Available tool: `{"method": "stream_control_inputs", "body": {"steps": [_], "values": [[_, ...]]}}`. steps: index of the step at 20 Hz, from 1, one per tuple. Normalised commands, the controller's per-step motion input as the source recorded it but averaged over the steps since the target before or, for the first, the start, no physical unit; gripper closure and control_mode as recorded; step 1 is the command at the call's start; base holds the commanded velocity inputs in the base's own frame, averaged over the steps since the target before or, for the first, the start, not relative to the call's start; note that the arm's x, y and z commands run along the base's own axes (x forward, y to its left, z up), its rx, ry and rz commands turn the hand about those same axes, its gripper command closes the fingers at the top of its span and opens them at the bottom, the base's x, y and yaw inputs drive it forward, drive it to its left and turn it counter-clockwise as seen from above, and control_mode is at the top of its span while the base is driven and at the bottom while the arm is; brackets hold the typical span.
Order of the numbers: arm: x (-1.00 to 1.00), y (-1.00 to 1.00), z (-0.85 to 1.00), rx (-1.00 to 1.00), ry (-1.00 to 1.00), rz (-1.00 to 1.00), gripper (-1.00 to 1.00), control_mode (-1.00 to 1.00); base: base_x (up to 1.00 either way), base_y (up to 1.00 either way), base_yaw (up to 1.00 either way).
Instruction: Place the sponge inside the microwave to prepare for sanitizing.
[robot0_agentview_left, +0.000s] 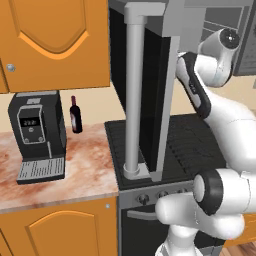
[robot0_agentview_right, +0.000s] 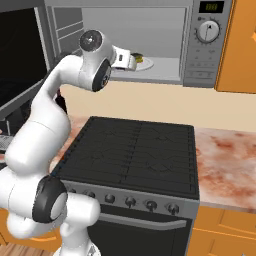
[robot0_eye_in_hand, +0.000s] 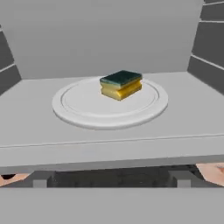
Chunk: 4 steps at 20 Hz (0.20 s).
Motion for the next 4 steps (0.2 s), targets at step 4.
{"method": "stream_control_inputs", "body": {"steps": [4], "values": [[-1.0,0.0,0.0,0.0,-0.04,0.0,-1.0,-1.0,0.0,0.0,0.0]]}}
